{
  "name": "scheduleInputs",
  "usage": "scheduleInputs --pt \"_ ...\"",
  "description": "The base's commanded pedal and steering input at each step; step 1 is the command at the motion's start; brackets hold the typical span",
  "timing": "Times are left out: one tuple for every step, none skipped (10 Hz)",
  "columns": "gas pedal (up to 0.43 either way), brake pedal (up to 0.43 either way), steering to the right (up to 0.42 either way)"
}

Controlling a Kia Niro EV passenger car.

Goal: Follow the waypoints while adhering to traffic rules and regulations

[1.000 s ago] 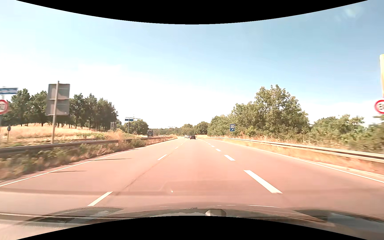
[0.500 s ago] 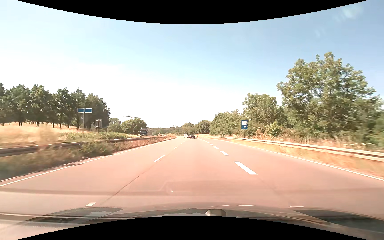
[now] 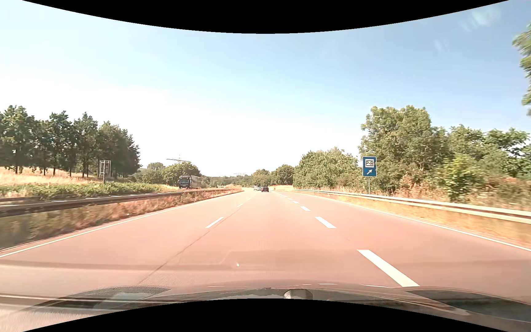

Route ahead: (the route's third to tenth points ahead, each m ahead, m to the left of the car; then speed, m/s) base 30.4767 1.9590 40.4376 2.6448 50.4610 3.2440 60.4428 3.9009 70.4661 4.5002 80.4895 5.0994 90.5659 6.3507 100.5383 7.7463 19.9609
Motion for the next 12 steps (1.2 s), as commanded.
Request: scheduleInputs --pt "0.130 0.000 -0.002" --pt "0.130 0.000 -0.003" --pt "0.130 0.000 -0.003" --pt "0.130 0.000 -0.003" --pt "0.130 0.000 -0.004" --pt "0.130 0.000 -0.003" --pt "0.130 0.000 -0.003" --pt "0.130 0.000 -0.004" --pt "0.130 0.000 -0.003" --pt "0.130 0.000 -0.003" --pt "0.130 0.000 -0.003" --pt "0.130 0.000 -0.003"
